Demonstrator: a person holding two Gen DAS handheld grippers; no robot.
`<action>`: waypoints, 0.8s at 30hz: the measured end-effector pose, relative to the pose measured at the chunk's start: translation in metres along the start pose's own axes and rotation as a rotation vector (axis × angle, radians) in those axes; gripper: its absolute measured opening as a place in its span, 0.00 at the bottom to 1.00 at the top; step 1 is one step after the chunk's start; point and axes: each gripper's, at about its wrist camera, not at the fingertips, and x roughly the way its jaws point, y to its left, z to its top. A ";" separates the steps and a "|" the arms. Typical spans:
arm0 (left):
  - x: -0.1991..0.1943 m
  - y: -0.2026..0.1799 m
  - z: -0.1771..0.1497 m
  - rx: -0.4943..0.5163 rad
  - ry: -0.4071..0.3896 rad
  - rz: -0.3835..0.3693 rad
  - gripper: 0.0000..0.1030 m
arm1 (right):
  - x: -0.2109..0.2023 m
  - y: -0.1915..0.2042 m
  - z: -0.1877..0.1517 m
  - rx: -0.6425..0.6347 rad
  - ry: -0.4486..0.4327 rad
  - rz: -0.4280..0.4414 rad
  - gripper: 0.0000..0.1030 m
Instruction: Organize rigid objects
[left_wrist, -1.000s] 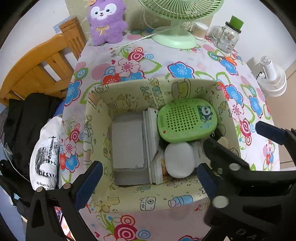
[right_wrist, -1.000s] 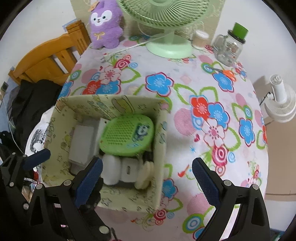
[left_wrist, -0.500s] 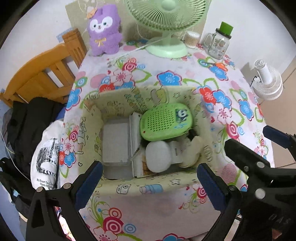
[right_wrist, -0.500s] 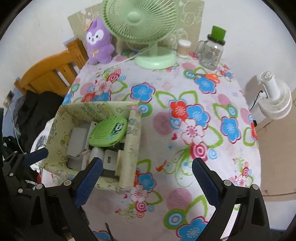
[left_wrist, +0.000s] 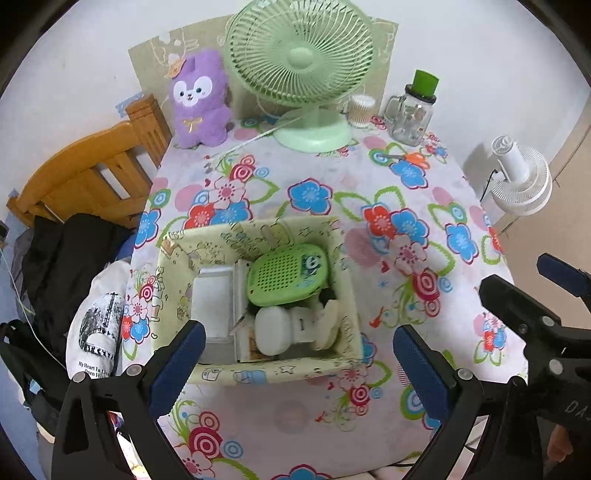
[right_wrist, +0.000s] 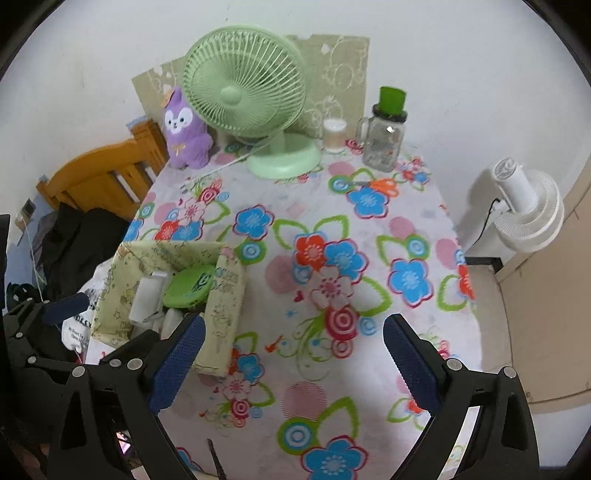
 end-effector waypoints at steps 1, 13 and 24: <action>-0.003 -0.002 0.001 -0.001 -0.005 -0.001 0.99 | -0.005 -0.005 0.001 0.001 -0.010 -0.002 0.95; -0.055 -0.022 0.009 -0.031 -0.102 0.006 1.00 | -0.046 -0.041 0.012 0.018 -0.075 -0.011 0.95; -0.094 -0.039 0.006 -0.039 -0.175 0.019 1.00 | -0.090 -0.053 0.013 0.035 -0.153 -0.035 0.95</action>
